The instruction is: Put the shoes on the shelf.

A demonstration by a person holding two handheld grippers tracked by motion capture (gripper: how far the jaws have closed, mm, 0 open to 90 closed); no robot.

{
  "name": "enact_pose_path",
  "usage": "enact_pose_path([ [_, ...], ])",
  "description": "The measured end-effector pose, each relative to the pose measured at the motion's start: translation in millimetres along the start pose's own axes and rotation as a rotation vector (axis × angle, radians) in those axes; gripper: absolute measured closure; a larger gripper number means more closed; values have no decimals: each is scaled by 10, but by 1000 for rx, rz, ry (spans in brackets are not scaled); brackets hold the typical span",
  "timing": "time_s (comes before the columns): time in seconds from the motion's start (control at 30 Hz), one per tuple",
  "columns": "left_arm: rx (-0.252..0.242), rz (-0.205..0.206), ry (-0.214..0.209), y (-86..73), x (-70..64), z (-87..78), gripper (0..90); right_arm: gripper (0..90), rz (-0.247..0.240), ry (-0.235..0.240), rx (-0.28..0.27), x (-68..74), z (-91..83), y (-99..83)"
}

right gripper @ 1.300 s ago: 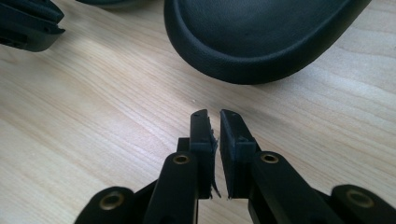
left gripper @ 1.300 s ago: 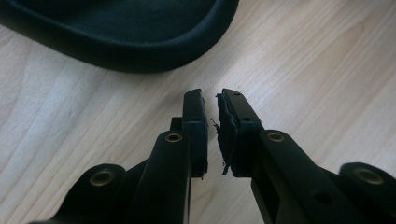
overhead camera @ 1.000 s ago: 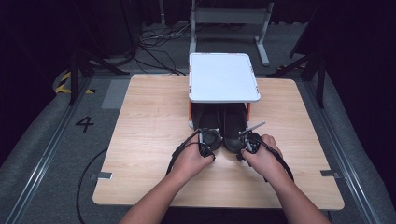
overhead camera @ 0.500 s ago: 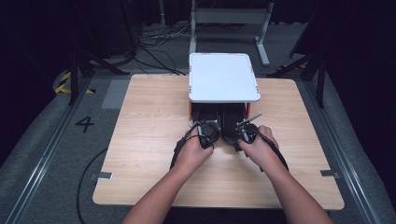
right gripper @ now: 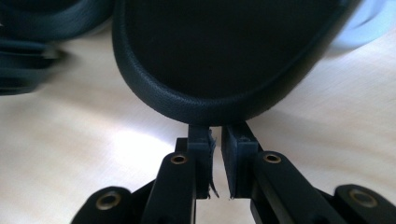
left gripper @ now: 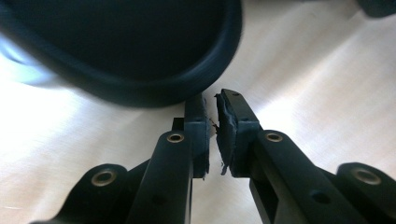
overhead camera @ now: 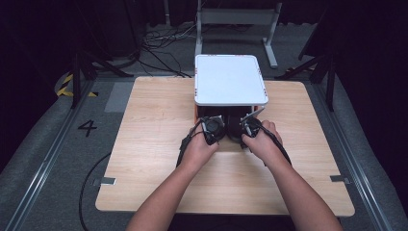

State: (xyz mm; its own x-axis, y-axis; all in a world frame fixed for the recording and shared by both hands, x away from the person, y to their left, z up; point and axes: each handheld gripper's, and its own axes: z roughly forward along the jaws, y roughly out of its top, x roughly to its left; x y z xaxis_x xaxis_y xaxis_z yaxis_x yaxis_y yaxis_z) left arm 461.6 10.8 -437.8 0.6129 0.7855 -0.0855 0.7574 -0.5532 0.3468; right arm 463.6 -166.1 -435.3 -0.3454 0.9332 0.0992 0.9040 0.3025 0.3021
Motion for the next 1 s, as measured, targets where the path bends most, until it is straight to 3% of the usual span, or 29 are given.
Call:
enact_pose_path([
  [0.07, 16, -7, -10, 27, 35, -5, 809, 831, 10, -21, 1, -47, 19, 52],
  [0.13, 15, -17, -14, 50, 56, 3, 810, 831, 12, 4, 7, -85, 38, 94],
  [0.3, 21, -42, -7, 99, 90, 29, 827, 835, 75, -2, 25, -55, 57, 159],
  [0.33, 34, -46, 0, 112, 98, 37, 828, 838, 32, -13, 3, -78, 70, 173],
  [0.37, 43, -50, 16, 126, 107, 53, 830, 838, 35, -15, -20, -82, 72, 185],
  [0.47, 49, -50, 47, 128, 122, 90, 835, 834, 43, -11, -3, -86, 74, 198],
  [0.53, 32, -50, 25, 110, 119, 83, 806, 800, 43, -23, -14, -81, 76, 178],
  [0.6, 23, -8, 8, 80, 139, 54, 766, 762, 21, -13, -37, -89, 65, 145],
  [0.63, 15, -30, -2, 55, 119, 30, 751, 751, 39, 8, -31, -80, 35, 125],
  [0.67, 7, -40, -17, 24, 106, -16, 738, 736, 23, 30, -48, -85, 14, 103],
  [0.77, -10, -19, -19, -30, 100, -108, 667, 690, -3, 40, -70, -82, -68, 54],
  [0.87, -61, -4, -19, -136, 89, -283, 604, 507, -59, 68, -173, -111, -244, -45],
  [1.0, -116, 16, -6, -256, 87, -491, 487, 421, -121, 75, -284, -183, -455, -180],
])
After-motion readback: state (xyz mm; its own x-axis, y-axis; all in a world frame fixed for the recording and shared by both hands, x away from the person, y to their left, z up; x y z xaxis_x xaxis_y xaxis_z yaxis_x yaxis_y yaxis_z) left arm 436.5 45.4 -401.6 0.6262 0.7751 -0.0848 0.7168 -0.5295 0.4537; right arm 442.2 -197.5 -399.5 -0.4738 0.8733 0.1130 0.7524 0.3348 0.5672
